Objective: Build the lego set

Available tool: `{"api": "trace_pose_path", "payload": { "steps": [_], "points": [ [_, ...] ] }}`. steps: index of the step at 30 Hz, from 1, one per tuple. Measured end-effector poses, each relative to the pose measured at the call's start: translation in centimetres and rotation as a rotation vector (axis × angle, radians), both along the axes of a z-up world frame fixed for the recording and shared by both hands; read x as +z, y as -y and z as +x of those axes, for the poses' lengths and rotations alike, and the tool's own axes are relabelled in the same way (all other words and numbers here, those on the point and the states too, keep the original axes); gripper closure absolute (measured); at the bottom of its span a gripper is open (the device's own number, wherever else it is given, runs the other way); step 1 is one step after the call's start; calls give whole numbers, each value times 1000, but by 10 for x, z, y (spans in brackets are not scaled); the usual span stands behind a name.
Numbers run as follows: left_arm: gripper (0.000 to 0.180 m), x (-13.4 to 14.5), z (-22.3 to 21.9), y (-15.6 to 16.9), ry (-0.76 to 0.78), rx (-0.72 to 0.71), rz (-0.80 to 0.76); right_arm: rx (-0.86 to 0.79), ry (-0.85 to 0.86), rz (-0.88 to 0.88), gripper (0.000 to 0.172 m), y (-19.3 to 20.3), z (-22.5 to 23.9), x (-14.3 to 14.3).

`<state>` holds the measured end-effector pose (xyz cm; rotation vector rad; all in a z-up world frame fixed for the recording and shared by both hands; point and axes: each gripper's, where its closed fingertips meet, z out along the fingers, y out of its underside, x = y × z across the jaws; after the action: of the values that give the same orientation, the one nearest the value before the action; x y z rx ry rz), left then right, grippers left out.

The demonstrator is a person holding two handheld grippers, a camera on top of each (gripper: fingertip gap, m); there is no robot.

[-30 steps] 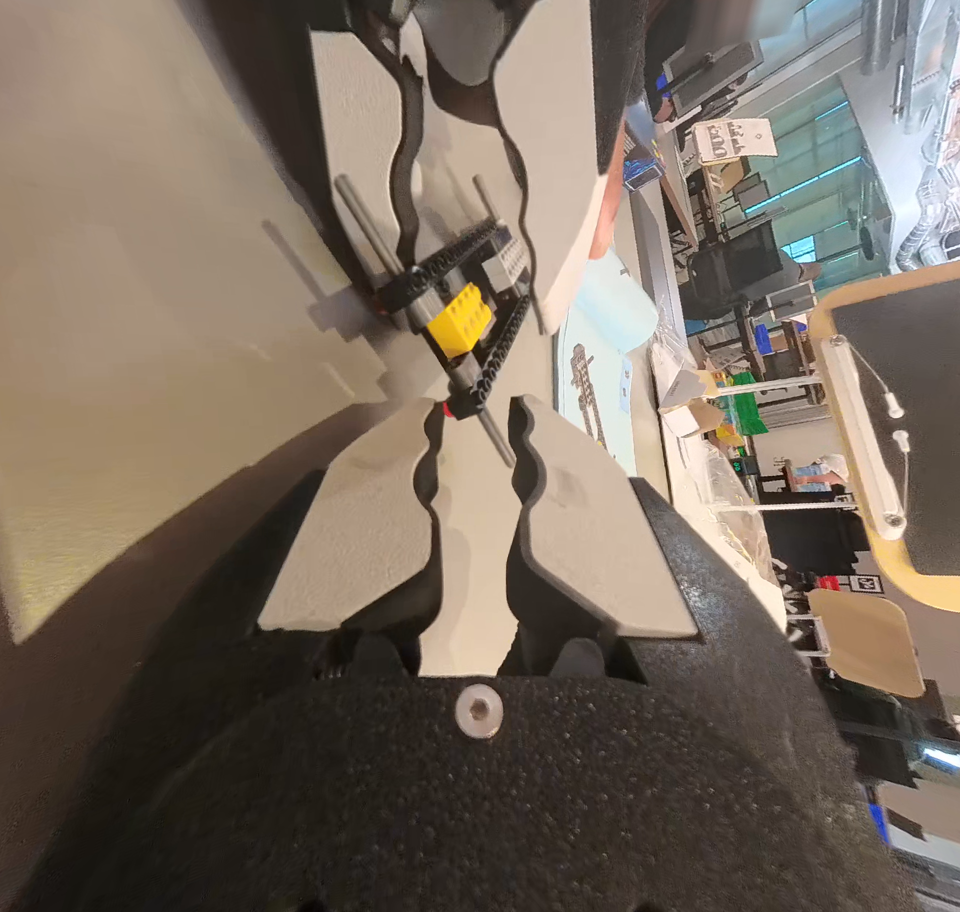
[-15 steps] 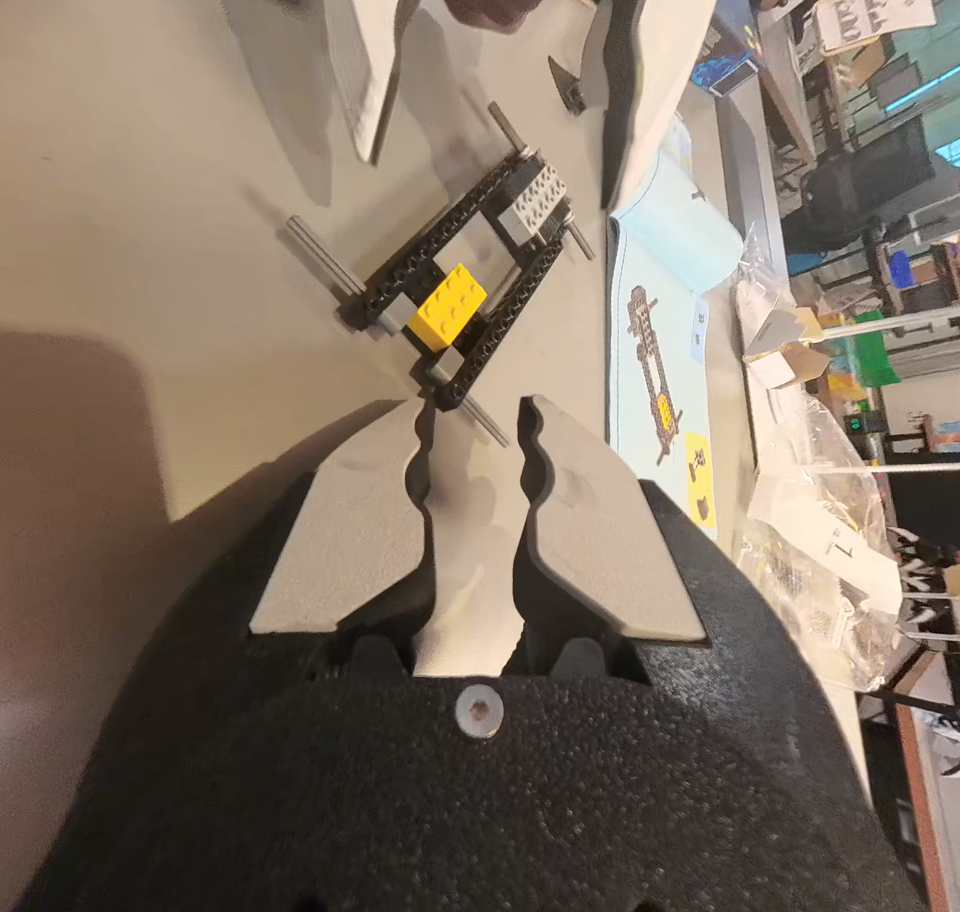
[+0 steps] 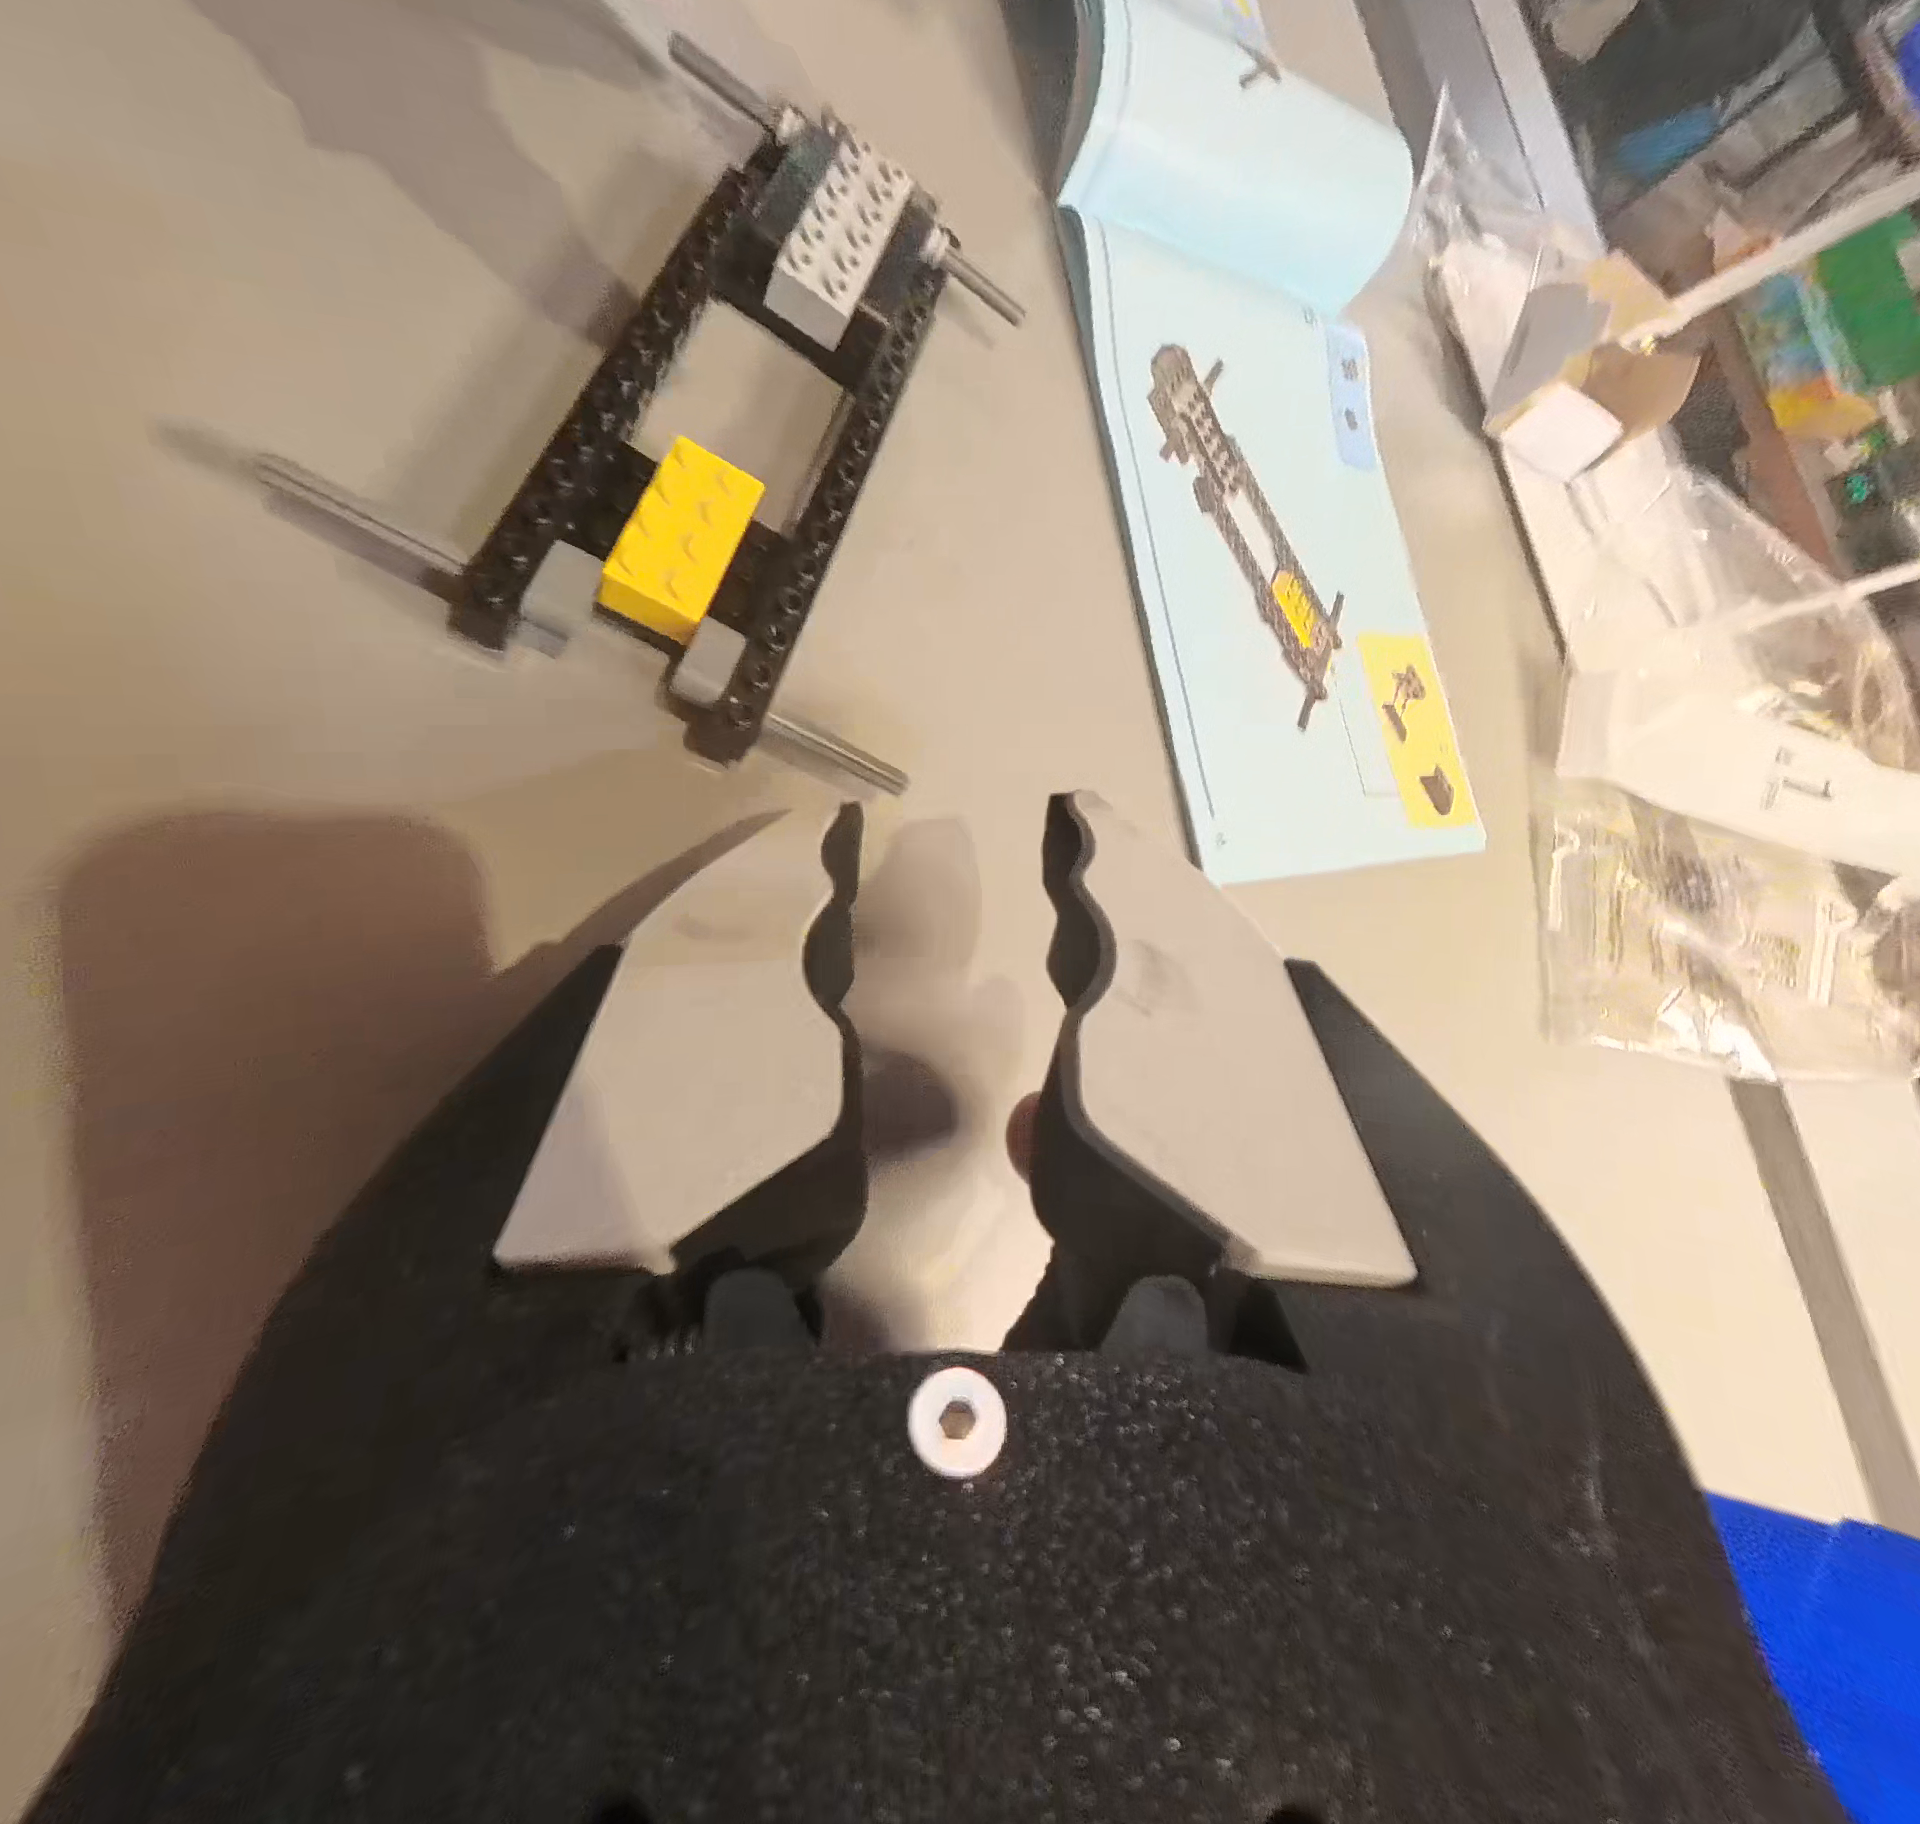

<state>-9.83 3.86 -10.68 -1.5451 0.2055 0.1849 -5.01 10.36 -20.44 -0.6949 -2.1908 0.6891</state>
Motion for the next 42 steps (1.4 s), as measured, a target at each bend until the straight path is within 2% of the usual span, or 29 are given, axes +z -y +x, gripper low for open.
{"api": "trace_pose_path", "payload": {
  "steps": [3,7,14,19,26,42],
  "points": [
    [119,-18,-7,-1,-11,-2,-107,-35,101,-60,139,-5,4,-9],
    [116,-31,-3,3,21,-104,-205,-37,230,-171,142,-2,12,-17],
    [116,-46,13,15,83,-282,-340,-33,290,-229,143,-1,15,-19],
    [116,-55,24,20,37,-336,-404,-44,295,-236,143,-2,13,-19],
    [116,-68,31,22,-52,-347,-470,-69,274,-224,143,-2,10,-19],
    [117,-80,24,15,-104,-253,-537,-91,274,-235,139,-5,8,-19]
  ]
}}
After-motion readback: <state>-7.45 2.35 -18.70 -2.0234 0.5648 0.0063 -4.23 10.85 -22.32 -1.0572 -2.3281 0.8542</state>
